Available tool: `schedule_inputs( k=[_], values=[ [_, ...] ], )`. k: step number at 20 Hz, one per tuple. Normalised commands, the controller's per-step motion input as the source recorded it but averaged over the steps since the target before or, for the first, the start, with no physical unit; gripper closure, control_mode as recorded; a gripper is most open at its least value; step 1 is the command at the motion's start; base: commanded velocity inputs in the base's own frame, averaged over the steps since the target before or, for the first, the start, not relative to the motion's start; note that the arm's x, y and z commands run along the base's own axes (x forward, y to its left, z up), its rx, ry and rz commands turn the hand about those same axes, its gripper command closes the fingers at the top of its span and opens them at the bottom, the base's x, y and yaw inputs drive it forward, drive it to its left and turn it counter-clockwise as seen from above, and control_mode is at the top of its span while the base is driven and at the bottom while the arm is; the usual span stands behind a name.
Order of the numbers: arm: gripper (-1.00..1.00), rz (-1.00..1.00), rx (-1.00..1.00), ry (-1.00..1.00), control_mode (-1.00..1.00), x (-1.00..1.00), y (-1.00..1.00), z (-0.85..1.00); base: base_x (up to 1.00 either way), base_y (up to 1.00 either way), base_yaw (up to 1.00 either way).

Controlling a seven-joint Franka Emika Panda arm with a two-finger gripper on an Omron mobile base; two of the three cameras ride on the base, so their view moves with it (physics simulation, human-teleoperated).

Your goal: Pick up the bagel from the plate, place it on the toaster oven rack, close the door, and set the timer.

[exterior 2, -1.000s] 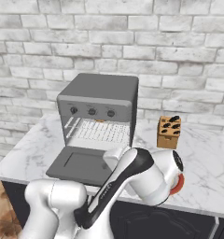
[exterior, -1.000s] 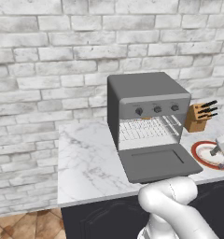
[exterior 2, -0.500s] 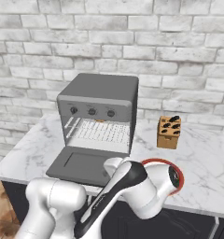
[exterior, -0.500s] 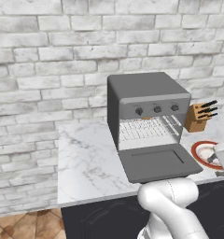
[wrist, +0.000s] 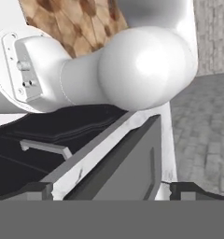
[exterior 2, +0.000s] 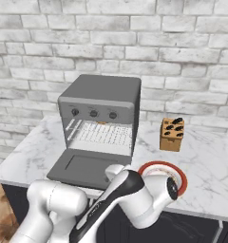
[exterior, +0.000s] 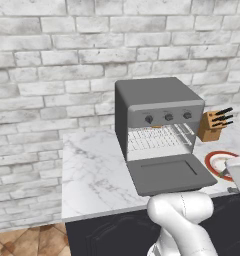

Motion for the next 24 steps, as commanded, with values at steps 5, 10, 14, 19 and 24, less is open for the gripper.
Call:
schedule_inputs(
  k=[5,10,14,19,24],
  values=[
    [-1.0,-0.03,0.0,0.0,-1.0,0.16,0.0,-0.13,0.0,0.0,0.0],
    [-1.0,-0.02,0.0,0.0,-1.0,0.12,0.0,-0.16,0.0,0.0,0.0],
    [-1.0,-0.02,0.0,0.0,-1.0,0.08,0.0,-0.18,0.0,0.0,0.0],
    [-1.0,-0.02,0.0,0.0,-1.0,0.15,0.0,-0.05,0.0,0.0,0.0],
    [-1.0,-0.02,0.0,0.0,-1.0,0.24,0.0,-0.04,0.0,0.0,0.0]
  ],
)
